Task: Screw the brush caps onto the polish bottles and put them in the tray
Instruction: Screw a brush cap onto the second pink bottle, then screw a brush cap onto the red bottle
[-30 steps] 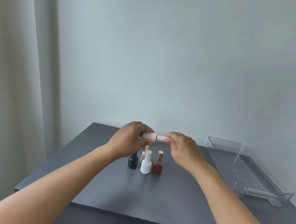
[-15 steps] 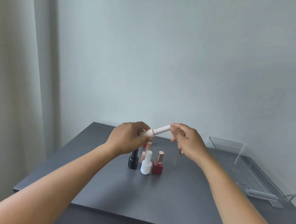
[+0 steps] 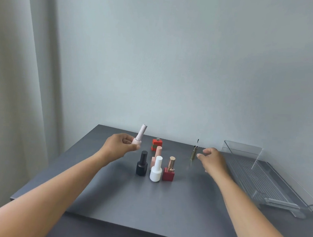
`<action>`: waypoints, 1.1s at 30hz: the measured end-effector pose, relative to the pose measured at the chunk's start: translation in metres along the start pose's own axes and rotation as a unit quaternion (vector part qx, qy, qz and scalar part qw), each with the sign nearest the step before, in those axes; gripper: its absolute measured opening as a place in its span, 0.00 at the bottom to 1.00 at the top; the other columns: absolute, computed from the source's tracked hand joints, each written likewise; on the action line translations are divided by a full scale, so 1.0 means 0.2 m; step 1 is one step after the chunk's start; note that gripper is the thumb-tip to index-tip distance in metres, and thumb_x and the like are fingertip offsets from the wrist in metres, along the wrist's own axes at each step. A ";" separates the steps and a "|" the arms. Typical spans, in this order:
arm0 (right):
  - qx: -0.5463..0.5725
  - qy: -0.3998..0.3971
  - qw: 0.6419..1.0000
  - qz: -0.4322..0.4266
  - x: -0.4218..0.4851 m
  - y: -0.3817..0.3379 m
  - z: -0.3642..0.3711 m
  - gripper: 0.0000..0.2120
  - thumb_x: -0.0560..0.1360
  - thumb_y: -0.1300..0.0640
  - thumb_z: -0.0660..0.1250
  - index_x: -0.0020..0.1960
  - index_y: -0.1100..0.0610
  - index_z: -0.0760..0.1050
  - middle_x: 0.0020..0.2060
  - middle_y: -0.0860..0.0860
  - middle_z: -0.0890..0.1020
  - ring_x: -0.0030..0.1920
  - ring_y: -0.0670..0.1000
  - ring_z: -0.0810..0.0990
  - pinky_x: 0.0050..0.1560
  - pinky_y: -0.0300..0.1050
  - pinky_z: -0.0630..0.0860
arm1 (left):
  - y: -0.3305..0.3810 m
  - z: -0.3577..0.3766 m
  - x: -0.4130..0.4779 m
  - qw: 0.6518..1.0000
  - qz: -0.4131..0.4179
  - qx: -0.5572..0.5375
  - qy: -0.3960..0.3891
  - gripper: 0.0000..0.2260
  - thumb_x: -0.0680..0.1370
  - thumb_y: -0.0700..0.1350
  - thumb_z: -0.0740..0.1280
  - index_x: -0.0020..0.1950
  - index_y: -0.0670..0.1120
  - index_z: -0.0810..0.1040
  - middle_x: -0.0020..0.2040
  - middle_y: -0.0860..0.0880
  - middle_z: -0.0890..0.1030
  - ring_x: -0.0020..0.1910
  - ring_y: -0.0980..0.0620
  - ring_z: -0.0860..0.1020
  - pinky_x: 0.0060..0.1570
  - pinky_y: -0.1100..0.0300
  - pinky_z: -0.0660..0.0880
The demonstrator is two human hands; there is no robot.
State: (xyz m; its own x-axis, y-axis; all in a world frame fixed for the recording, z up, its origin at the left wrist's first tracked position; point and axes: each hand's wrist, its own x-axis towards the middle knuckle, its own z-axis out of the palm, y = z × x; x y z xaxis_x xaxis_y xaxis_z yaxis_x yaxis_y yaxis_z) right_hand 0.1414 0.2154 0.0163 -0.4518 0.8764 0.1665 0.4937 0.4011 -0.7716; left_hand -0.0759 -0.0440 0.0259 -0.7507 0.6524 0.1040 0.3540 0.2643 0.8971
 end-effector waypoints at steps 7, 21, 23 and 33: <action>0.015 -0.037 0.999 0.025 0.11 0.02 0.12 0.30 0.71 0.49 0.73 0.69 0.58 0.70 0.63 0.54 0.78 0.60 0.59 0.79 0.57 0.51 0.75 | -0.07 0.04 0.03 0.998 -0.007 0.052 -0.034 0.10 0.68 0.52 0.78 0.46 0.53 0.82 0.42 0.54 0.85 0.39 0.56 0.79 0.39 0.61 0.73; -0.023 0.016 1.000 -0.012 0.14 0.00 0.20 0.09 0.74 0.55 0.68 0.37 0.57 0.78 0.26 0.45 0.77 0.30 0.45 0.75 0.30 0.38 0.63 | -0.09 0.04 0.06 0.992 0.017 0.096 -0.084 0.10 0.68 0.49 0.77 0.48 0.54 0.83 0.40 0.56 0.86 0.35 0.62 0.80 0.40 0.63 0.74; -0.031 0.016 0.999 -0.014 0.13 0.00 0.19 0.10 0.75 0.55 0.68 0.37 0.59 0.78 0.27 0.46 0.77 0.31 0.48 0.75 0.30 0.38 0.64 | -0.08 0.01 0.07 0.987 0.000 0.082 -0.140 0.14 0.68 0.46 0.77 0.52 0.55 0.82 0.44 0.55 0.87 0.40 0.58 0.81 0.42 0.61 0.75; -0.004 0.004 1.000 -0.023 0.10 -0.02 0.18 0.09 0.74 0.52 0.68 0.40 0.57 0.79 0.33 0.49 0.81 0.35 0.51 0.77 0.31 0.40 0.66 | -0.08 0.02 0.26 0.994 0.013 0.100 -0.045 0.10 0.74 0.48 0.72 0.55 0.54 0.83 0.52 0.52 0.85 0.53 0.55 0.82 0.60 0.55 0.76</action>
State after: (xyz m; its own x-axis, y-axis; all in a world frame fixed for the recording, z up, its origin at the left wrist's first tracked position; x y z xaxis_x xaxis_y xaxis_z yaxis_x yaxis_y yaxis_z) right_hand 0.1044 0.2224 0.0007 -0.4675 0.8593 0.2072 0.4790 0.4433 -0.7577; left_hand -0.1185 -0.0110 0.0151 -0.6898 0.7197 0.0793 0.4833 0.3761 0.7906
